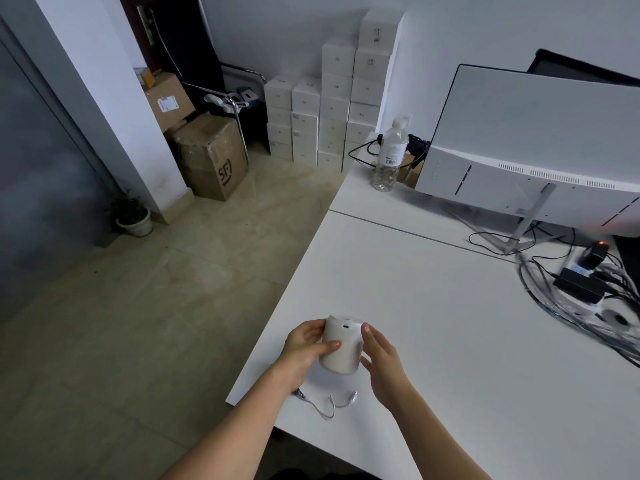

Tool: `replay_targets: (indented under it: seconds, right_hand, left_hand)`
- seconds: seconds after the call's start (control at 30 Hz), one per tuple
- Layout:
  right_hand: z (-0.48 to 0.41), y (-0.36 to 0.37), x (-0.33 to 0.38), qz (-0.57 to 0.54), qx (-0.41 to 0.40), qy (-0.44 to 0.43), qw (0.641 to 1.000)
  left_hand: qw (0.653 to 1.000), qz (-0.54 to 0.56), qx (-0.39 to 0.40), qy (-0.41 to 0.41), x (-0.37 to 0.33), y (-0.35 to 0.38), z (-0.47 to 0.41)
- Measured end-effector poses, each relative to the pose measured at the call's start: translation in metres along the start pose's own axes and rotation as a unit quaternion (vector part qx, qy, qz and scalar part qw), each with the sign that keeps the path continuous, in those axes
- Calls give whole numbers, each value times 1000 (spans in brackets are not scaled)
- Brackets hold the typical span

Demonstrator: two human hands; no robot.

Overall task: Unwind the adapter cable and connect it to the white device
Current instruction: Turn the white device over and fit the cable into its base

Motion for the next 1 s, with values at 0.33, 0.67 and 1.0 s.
replay_targets:
  seconds: [0.33, 0.67, 1.0]
  right_hand:
    - [-6, 1, -7, -35, -32, -1, 999]
    - [-6, 8, -7, -50, -1, -7, 999]
    - [-1, 11, -3, -38, 5, 1, 999]
  left_hand:
    - [1000, -14, -16, 10, -4, -4, 7]
    - [998, 18, -58, 0, -1, -7, -3]
    - [997, 55, -47, 0, 2, -8, -8]
Point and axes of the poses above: each hand's wrist, its own z-axis away from the middle knuckle, its own y-axis out of the palm, x = y × z, the point moved 5 cm from there along -z, towards the middle knuckle, and after that the axes turned 4 degrees about x, right-handed, at the moved point
